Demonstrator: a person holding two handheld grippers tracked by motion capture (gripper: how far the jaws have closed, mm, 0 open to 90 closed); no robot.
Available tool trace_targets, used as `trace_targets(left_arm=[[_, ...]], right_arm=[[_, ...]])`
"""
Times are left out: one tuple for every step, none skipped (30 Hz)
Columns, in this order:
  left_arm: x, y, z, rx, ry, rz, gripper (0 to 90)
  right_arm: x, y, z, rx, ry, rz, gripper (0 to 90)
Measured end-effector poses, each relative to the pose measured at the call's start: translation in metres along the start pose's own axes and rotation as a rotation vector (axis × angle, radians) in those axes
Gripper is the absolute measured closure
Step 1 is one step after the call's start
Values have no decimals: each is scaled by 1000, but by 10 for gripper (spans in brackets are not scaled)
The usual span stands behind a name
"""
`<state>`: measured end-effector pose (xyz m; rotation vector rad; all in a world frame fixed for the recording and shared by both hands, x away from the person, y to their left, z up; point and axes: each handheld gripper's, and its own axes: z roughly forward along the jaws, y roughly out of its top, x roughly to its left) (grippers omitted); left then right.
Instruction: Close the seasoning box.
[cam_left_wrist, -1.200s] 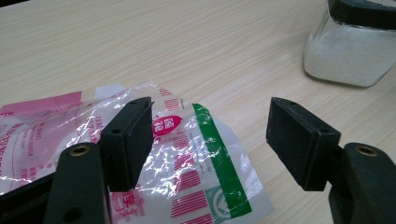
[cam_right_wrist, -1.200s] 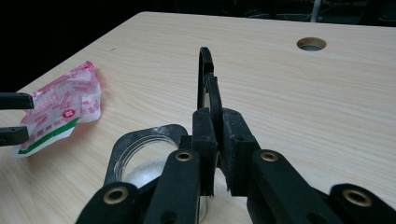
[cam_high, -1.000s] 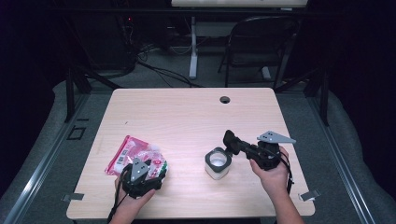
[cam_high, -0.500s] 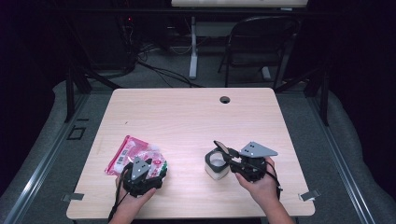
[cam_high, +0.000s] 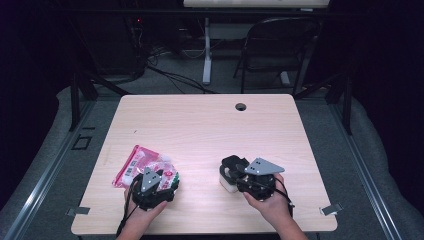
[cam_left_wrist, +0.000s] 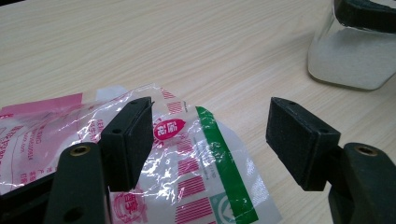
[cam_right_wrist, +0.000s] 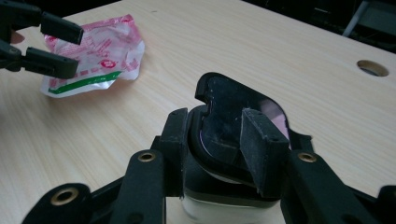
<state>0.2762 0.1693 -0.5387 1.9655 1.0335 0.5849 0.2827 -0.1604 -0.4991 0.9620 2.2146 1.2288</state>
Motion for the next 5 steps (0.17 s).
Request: trace_targets(left_arm=[[0, 0, 0, -1, 0, 0, 319], [1, 0, 0, -1, 0, 1, 319], [1, 0, 0, -1, 0, 1, 319], [1, 0, 0, -2, 1, 0, 318], [1, 0, 0, -2, 1, 0, 318]], right_arm=[[2, -1, 1, 4, 3, -5, 600], [3, -1, 3, 7, 4, -11, 589], [4, -2, 4, 10, 7, -16, 563], [5, -2, 5, 10, 20, -19, 529], [6, -2, 6, 4, 29, -20, 508]])
